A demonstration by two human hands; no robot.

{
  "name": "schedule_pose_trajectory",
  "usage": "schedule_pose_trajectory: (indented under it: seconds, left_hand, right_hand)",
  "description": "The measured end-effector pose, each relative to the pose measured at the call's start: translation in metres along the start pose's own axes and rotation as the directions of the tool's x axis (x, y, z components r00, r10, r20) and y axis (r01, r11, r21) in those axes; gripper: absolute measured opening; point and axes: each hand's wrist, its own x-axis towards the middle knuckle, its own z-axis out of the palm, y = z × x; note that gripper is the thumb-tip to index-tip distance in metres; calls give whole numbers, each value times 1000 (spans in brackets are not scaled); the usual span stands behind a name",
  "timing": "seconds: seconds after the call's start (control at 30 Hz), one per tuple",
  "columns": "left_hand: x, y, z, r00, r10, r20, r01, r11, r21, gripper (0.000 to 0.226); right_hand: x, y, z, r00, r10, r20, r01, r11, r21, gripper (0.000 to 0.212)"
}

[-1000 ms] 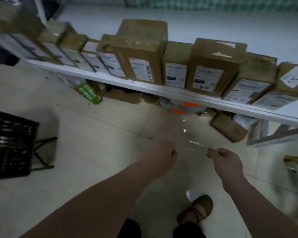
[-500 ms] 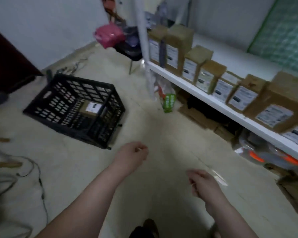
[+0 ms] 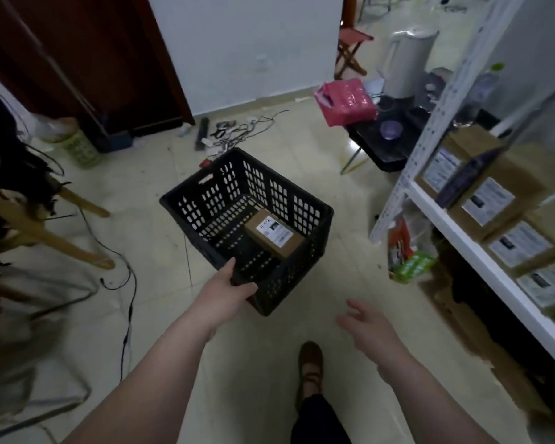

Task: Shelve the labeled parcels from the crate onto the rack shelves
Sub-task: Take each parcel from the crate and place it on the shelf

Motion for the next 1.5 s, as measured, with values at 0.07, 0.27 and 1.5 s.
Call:
schedule_pose_trajectory:
  seconds: [0.07, 0.27, 1.5]
  left_hand:
    - [38, 11, -9, 1000, -17, -7, 17, 998, 54, 62]
    - [167, -5, -41, 993, -85, -87, 106, 954, 280, 74]
    - [510, -82, -41, 804, -466, 370, 490, 871, 32, 95]
  right_hand:
    - [36, -34, 11, 999, -27, 38, 30, 995, -93, 63]
    - [147, -120, 37, 985, -157, 72, 171, 824, -540, 101]
    - [453, -123, 217, 979, 163, -125, -206, 744, -636, 137]
